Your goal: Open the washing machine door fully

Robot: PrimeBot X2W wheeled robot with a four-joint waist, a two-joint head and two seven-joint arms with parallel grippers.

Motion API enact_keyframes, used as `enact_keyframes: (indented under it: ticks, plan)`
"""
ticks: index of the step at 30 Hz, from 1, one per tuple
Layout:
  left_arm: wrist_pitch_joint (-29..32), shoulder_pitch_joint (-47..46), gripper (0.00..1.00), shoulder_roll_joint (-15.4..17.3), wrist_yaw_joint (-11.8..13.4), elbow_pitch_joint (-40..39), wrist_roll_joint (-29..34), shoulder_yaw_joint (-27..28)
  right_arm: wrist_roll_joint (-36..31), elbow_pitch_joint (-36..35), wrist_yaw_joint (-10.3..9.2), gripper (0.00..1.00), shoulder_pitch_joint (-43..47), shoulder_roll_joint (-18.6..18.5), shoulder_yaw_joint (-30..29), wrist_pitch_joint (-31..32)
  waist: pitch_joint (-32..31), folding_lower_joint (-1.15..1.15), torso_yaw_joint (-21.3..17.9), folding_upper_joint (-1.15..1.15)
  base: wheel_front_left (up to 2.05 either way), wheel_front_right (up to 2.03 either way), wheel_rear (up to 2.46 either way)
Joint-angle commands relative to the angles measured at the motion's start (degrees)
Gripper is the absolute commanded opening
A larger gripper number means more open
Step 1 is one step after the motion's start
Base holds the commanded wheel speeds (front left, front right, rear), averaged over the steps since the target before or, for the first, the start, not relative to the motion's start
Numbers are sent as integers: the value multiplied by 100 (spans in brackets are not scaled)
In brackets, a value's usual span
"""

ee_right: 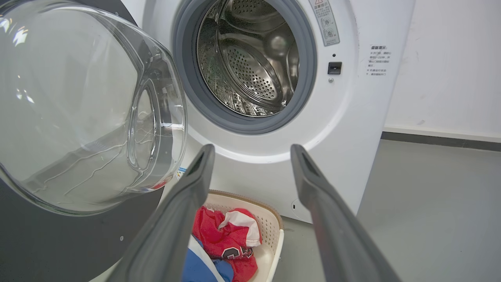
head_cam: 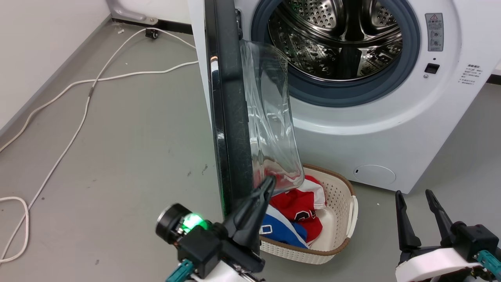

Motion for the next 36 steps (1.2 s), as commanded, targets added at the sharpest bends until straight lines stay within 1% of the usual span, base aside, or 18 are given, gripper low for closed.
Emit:
enact_keyframes:
  ticks: [1,5,8,13,17,27,32,36]
  plan:
    - [72,49,0,-7,-4,150,-126,-74,43,4,-4,100,-51,9,6,-12,11,0,13,0,0,0,0]
    - [271,-5,0,98,-8,620,-375,-267,47,36,-4,100,-119,9,10,-12,61,0,25,0,0,0,0]
    - [302,-70,0,140,-1,872,-530,-350,45,57,-4,100,-124,9,9,-12,87,0,36,0,0,0,0]
    - [280,-129,0,203,16,1208,-603,-295,64,86,-4,100,-117,10,-23,-11,112,0,75,0,0,0,0]
    - [243,-160,0,235,90,1412,-628,-209,80,115,-4,100,-97,10,-20,-11,105,0,125,0,0,0,0]
    - [129,-166,0,360,288,1581,-718,82,141,193,-4,100,-39,9,22,-11,53,0,457,0,0,0,0]
    - [67,-169,0,436,310,1523,-800,207,157,227,-4,100,-37,8,52,-11,69,0,660,0,0,0,0]
    - [33,-157,0,531,385,1523,-946,467,132,235,-4,100,-47,8,49,-11,148,0,839,0,0,0,0]
